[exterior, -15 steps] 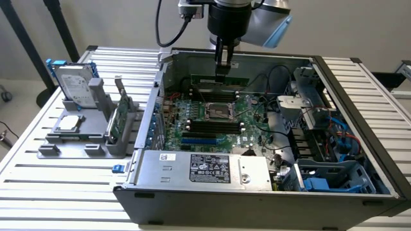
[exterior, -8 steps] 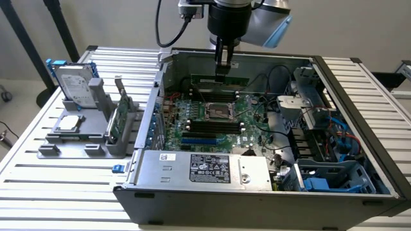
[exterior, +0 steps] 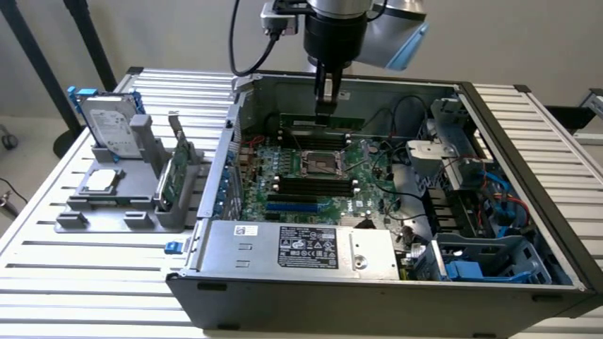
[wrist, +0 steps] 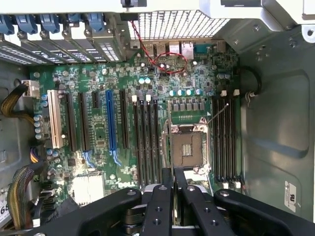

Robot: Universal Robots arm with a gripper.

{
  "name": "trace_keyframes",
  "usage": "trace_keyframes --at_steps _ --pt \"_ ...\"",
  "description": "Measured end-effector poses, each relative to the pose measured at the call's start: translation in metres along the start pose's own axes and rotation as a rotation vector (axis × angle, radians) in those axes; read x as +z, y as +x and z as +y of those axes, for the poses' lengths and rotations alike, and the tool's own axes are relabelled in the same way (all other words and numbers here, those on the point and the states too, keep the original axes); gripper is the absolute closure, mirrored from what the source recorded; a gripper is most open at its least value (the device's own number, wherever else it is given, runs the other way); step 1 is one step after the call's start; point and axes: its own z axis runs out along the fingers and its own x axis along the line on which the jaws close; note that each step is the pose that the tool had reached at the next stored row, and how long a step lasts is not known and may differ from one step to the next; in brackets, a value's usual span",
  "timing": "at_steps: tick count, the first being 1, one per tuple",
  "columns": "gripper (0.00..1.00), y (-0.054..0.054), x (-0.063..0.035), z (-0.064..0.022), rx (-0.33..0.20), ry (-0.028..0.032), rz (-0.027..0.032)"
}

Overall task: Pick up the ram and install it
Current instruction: 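Insert the ram into the slot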

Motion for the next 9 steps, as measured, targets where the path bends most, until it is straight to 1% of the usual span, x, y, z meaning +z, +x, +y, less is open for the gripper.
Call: trace_keyframes --at_steps 5,9 --pt "0.86 0.003 0.0089 0.0035 0.000 0.0059 -0.0005" --pt "0.86 0.007 0.0158 0.0049 -0.001 0.0068 -0.0004"
